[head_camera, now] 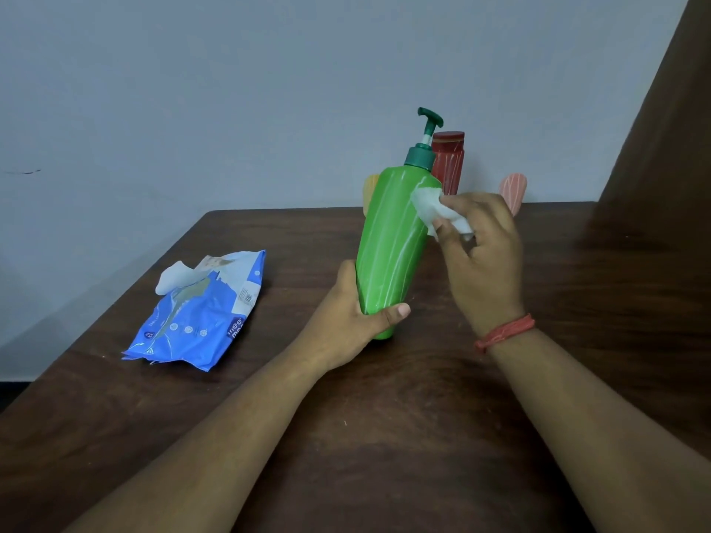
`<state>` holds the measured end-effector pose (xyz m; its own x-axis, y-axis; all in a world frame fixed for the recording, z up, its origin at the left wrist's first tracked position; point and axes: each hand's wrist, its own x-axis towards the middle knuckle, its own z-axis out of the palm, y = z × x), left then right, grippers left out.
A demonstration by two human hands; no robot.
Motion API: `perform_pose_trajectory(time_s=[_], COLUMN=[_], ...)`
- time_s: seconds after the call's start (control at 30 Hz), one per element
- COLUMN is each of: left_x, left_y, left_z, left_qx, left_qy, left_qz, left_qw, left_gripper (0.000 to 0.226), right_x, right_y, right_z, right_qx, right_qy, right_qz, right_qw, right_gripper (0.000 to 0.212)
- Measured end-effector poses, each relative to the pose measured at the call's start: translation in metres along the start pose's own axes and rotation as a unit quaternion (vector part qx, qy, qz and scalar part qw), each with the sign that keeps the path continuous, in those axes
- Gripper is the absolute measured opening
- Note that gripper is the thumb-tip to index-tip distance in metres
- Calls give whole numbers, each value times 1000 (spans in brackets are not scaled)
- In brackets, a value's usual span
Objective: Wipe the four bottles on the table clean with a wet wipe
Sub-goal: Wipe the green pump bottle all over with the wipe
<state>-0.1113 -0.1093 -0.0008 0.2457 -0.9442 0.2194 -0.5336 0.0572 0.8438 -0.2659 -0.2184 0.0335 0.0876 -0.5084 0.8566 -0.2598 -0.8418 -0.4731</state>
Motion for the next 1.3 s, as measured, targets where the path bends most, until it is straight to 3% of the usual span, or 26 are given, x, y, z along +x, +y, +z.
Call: perform_pose_trajectory(time_s=[0.13, 0.33, 0.53, 0.67, 0.83, 0.97, 1.17, 1.3], left_x=[2, 3, 6, 6, 6, 6, 7, 7], left_y=[-2, -3, -8, -8, -8, -9, -8, -9], left_z=[-3, -5, -6, -6, -5, -5, -6, -6], left_qx=[-47, -45, -102, -105, -130, -128, -166, -176], left_qy=[-15, -49, -51, -66, -52, -63, -52, -67], left_qz=[-10, 10, 0, 1, -3, -1, -10, -12], left_qw=[999, 998, 994, 992, 990, 990, 985, 982], left_gripper=[68, 68, 68, 71, 63, 64, 69, 71], right_x=[1, 20, 5, 18, -2, 14, -4, 11], right_y=[-1, -6, -6, -6, -9, -8, -6, -4], right_z=[0, -15, -7, -12, -5, -11, -3, -6], right_qx=[-54, -63, -66, -45, -70, -46, -49, -29], right_qy=[-15, 59, -12, 58, -47, 39, -51, 23], right_qz=[-50, -56, -105, -74, -140, -85, -120, -68], right_qw=[997, 995, 992, 995, 987, 995, 990, 997], right_gripper=[22, 16, 17, 16, 13, 13, 14, 13])
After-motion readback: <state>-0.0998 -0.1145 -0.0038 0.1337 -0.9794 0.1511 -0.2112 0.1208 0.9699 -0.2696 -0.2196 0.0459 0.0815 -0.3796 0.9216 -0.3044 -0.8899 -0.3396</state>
